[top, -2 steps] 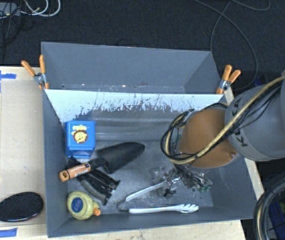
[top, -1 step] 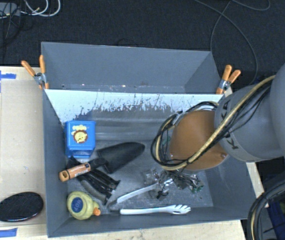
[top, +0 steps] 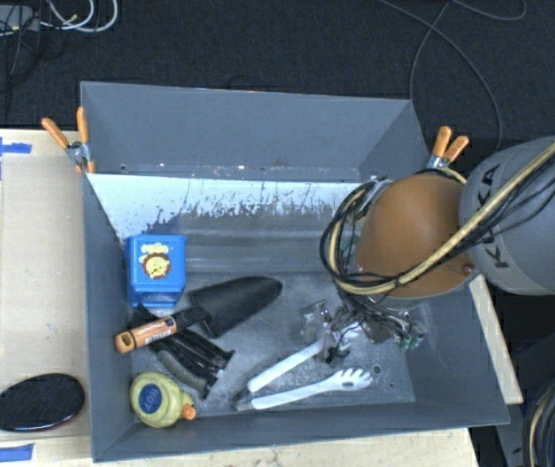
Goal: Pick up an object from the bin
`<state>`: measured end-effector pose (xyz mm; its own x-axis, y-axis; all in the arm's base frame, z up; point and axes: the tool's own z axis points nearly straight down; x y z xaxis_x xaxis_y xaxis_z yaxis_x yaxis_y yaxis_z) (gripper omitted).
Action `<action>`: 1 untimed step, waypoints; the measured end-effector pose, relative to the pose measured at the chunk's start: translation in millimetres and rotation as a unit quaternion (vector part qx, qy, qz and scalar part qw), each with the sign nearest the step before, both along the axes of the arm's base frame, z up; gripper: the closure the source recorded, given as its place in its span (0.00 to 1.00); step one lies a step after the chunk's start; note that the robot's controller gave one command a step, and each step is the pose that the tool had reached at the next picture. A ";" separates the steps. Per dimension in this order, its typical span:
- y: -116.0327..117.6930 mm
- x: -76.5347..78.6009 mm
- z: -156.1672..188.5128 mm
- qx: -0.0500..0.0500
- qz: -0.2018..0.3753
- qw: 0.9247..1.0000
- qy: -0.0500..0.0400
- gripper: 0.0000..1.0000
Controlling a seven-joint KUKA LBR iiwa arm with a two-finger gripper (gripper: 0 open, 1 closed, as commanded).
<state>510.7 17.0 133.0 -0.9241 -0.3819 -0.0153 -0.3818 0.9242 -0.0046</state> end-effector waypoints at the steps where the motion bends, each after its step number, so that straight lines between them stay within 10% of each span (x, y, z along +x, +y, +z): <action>1: 5.5 -2.6 14.7 0.000 0.005 1.000 -0.003 1.00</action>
Offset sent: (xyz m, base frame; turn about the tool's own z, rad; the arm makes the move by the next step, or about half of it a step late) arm -0.0009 -0.0062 0.1500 -0.0395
